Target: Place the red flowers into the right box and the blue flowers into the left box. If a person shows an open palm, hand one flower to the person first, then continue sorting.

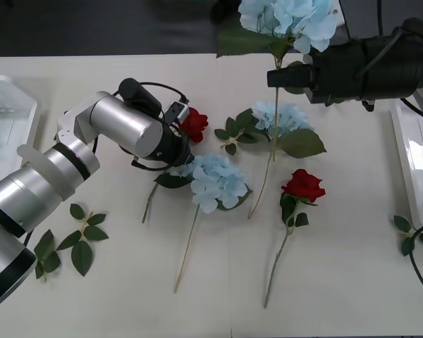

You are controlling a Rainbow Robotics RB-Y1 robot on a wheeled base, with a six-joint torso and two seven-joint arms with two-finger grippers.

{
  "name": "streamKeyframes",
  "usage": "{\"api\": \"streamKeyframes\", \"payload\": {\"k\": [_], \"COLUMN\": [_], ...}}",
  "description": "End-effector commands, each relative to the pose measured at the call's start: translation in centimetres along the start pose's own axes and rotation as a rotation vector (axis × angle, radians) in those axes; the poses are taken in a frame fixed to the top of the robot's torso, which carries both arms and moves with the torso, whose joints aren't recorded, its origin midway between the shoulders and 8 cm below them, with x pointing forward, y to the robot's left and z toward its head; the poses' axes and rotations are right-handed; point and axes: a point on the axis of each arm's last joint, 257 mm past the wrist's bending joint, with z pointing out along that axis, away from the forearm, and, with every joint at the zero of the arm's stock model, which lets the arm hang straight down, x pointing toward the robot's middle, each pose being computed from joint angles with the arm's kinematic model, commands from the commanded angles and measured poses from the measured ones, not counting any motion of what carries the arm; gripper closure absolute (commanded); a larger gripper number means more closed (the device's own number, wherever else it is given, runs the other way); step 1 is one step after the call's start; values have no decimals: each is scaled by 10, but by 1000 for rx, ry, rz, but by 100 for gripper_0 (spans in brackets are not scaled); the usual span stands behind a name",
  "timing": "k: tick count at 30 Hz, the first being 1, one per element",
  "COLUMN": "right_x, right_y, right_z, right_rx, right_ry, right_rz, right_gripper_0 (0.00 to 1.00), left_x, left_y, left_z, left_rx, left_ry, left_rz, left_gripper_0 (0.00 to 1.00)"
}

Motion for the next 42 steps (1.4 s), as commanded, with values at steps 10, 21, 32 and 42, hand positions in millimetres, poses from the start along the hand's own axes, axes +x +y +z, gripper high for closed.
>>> {"api": "streamKeyframes", "payload": {"k": [10, 21, 32, 42], "right_x": [-6, -11, -17, -20], "right_y": [15, 23, 33, 42], "right_z": [14, 20, 26, 31], "right_rx": [-30, -66, -88, -113], "right_ry": [-41, -68, -78, -78], "right_rz": [26, 49, 60, 80], "right_gripper_0": [100, 100, 100, 100], "left_x": [-18, 16, -18, -62], "left_y": [19, -40, -135, -188], "left_z": [-109, -179, -227, -223], "left_rx": [55, 312, 585, 739], "left_ry": [-143, -370, -625, -670], "left_rz": [167, 21, -115, -210], "left_gripper_0": [0, 0, 0, 0]}}
